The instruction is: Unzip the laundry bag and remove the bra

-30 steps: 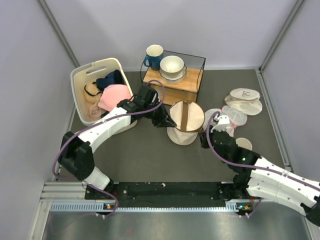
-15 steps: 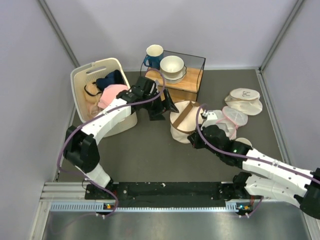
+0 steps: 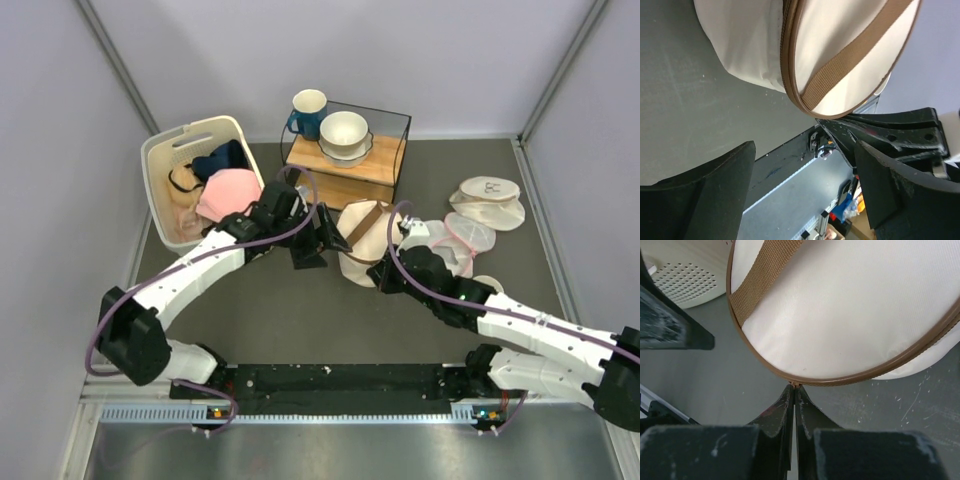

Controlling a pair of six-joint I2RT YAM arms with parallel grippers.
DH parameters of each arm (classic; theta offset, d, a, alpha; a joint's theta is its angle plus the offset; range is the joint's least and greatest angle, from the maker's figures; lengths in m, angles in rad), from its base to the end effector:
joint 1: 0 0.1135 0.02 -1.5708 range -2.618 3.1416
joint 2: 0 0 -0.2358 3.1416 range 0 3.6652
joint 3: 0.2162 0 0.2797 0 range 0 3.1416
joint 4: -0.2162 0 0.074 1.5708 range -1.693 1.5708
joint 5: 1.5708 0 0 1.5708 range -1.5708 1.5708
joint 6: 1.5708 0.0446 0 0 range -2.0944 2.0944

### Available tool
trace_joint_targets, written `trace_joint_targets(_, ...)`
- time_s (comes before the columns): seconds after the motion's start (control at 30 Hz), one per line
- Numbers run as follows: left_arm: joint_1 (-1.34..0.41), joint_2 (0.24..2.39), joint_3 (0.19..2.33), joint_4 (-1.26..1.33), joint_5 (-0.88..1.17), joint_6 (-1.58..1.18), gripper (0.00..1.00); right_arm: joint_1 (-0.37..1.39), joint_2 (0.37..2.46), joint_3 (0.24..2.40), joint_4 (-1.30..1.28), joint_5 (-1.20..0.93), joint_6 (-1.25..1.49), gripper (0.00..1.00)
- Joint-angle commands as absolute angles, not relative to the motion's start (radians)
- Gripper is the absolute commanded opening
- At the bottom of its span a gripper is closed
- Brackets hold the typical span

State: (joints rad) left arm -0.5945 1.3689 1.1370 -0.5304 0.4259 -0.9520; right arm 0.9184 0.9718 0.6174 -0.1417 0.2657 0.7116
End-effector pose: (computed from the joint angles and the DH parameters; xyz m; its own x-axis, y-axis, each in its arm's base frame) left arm 0.2674 -0.2031 0.2610 -0.9490 -0.2538 -0.1871 -0.0266 0.6556 -0.7546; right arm 0.1714 0.2051 0.2140 -0.6280 0.2159 -0.7476 -0.2858 0.8296 0.4797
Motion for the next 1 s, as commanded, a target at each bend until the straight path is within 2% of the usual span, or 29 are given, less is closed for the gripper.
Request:
trace_joint_targets(0.0, -0.626, 1.413, 1.121, -0.387, 0.434, -1.006, 0.84, 0.922, 0.973, 0.664, -0.095, 0.249, 0.723, 0.0)
trace_joint_targets(0.07, -0.638, 1.43, 1.126, -0.336, 0.422, -1.015, 0.82, 0.923, 0.971, 0.66, -0.095, 0.245, 0.727, 0.0)
trace_joint_targets(0.3, -0.675, 1.509, 1.166, -0.285, 0.387, -1.022, 0.58, 0.922, 0.947, 0.667, -0.11, 0.264, 0.712, 0.0)
trace_joint_targets(0.4, -0.672, 1.514, 1.181, -0.287, 0.384, -1.02, 0.33, 0.922, 0.922, 0.672, -0.135, 0.281, 0.686, 0.0)
trace_joint_targets(0.43, -0.672, 1.513, 1.187, -0.287, 0.382, -1.013, 0.18, 0.923, 0.916, 0.667, -0.141, 0.279, 0.667, 0.0)
trace_joint_targets(0.5, -0.664, 1.503, 1.204, -0.304, 0.39, -0.98, 0.0, 0.917, 0.893, 0.664, -0.179, 0.285, 0.655, 0.0)
trace_joint_targets(0.7, -0.611, 1.509, 1.305, -0.481, 0.455, -0.848, 0.0, 0.83, 0.803, 0.627, -0.342, 0.391, 0.534, 0.0)
trace_joint_targets(0.97, -0.583, 1.621, 1.405, -0.572, 0.506, -0.724, 0.0, 0.802, 0.805, 0.63, -0.341, 0.298, 0.551, 0.0)
